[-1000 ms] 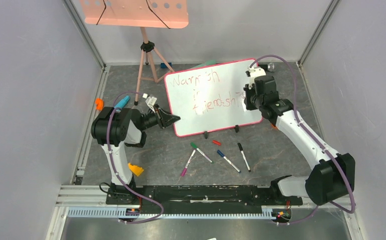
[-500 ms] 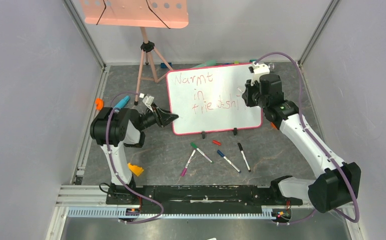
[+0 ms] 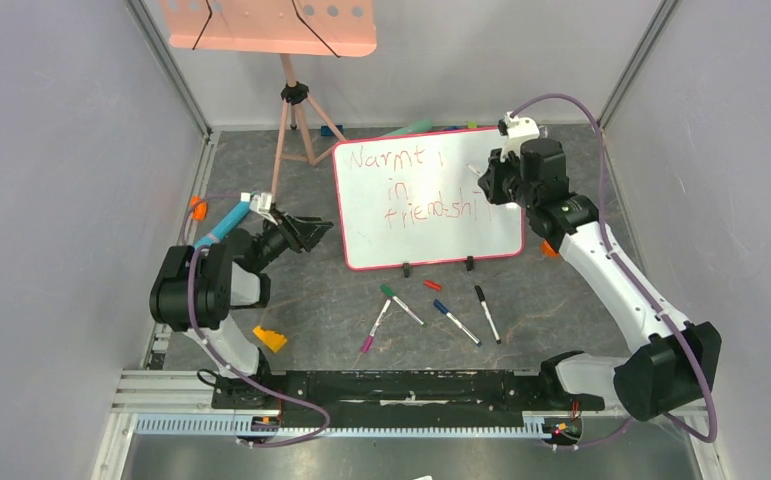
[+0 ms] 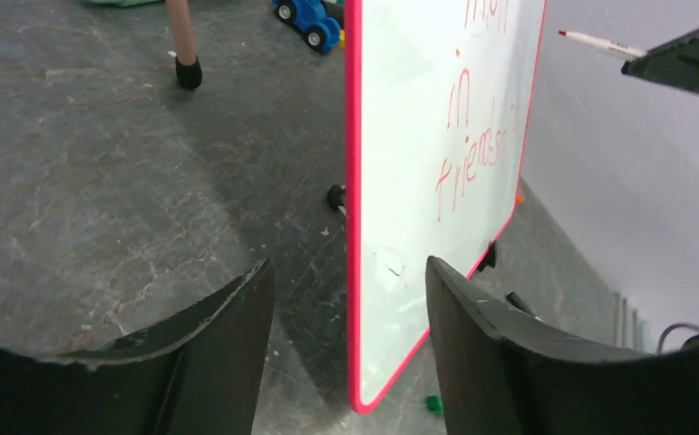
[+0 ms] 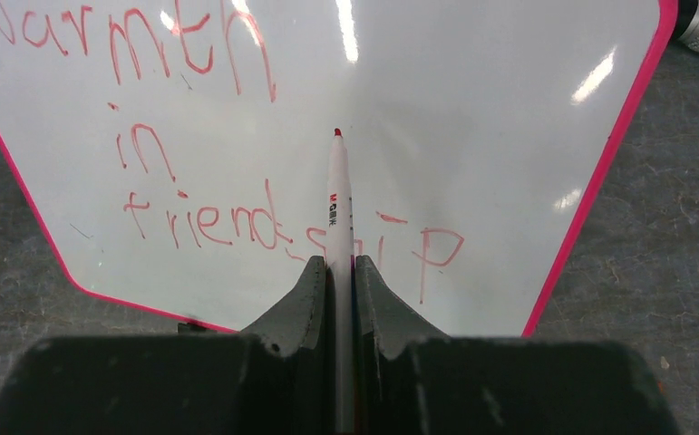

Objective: Write a sentence on the whiteboard

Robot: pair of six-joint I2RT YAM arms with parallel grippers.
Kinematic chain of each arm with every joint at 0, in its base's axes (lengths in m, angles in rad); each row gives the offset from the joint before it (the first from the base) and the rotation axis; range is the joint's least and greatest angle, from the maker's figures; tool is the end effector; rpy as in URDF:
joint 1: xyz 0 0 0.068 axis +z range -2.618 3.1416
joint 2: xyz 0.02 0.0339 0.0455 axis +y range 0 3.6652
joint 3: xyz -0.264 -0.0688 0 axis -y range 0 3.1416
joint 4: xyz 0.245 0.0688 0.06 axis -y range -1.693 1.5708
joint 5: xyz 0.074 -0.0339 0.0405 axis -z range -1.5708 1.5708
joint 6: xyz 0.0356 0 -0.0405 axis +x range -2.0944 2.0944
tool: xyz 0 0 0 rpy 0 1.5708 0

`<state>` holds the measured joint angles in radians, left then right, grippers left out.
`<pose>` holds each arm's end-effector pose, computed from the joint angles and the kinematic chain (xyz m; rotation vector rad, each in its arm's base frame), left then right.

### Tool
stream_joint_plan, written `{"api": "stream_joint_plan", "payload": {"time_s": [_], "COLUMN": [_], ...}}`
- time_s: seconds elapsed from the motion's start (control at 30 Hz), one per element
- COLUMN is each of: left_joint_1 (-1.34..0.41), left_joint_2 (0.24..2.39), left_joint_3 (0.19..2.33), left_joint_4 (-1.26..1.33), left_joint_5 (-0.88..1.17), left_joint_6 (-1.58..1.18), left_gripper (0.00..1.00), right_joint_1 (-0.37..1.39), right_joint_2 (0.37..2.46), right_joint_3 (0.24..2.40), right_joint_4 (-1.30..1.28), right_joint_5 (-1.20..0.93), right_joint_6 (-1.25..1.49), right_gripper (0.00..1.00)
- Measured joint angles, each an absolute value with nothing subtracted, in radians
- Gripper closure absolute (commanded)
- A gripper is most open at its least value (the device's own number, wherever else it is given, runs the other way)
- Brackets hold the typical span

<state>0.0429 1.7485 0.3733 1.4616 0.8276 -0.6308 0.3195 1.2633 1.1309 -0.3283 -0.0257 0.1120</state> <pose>0.2717 -0.0146 0.1531 0.1766 1.6028 -1.0708 0.2741 0.0917 0.3435 -0.2279 2.0315 0.2970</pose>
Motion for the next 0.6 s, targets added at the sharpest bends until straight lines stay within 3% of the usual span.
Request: {"api": "stream_joint_plan", "payload": {"time_s": [0.07, 0.23, 0.3, 0.33, 0.47, 0.6], "left_joint_1": [0.059, 0.066, 0.067, 0.067, 0.072, 0.105], "left_joint_2": [1.688, 1.458, 1.331, 1.268, 1.198, 1.191], "left_joint_3": [0.341, 0.336, 0.346, 0.369, 0.579, 0.634], "left_joint_4": [1.409, 1.093, 0.903, 0.776, 0.310, 0.132], "left_joint_5": [0.806, 0.795, 0.802, 0.817, 0.875, 0.864], "left_joint_6": [-0.678, -0.713, -0.682, -0.642, -0.506, -0.512], "left_gripper": [0.23, 0.25, 0.03, 0.01, 0.00, 0.00], "right_joint_1": [0.319, 0.319, 0.319, 0.319, 0.319, 0.318], "right_joint_2": [1.272, 1.290, 1.295, 1.297, 1.322, 1.312], "right_joint_3": [1.150, 1.182, 1.188, 1.191, 1.240, 1.256], "right_joint_4": [-0.324, -0.312, -0.311, -0.313, -0.357, -0.387], "right_joint_5": [-0.028, -0.036, -0.041, -0.042, -0.049, -0.053], "right_joint_6": [0.113, 0.129, 0.136, 0.139, 0.154, 0.184], "right_gripper": [1.00, 1.00, 1.00, 1.00, 1.00, 1.00]}}
